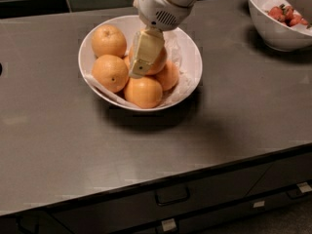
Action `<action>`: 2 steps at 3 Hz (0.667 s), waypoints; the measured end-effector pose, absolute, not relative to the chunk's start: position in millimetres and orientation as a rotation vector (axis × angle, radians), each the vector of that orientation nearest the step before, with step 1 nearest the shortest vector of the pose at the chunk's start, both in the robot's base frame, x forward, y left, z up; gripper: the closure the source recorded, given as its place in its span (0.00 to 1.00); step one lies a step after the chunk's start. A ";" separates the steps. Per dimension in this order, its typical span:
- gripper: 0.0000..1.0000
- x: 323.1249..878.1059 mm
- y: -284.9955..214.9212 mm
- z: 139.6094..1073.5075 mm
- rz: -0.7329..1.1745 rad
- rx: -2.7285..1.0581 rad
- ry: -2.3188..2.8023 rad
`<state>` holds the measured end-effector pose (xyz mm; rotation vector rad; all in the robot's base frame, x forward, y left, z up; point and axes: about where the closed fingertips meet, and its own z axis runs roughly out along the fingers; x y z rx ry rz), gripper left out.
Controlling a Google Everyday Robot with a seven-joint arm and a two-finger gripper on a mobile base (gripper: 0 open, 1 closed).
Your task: Pick orange from white bowl
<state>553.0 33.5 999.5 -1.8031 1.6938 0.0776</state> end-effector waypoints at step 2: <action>0.22 560.2 35.8 1018.7 0.039 -1.802 1.640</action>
Offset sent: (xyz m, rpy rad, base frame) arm 0.0100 -0.0027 0.0199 0.0077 -0.0628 -0.0002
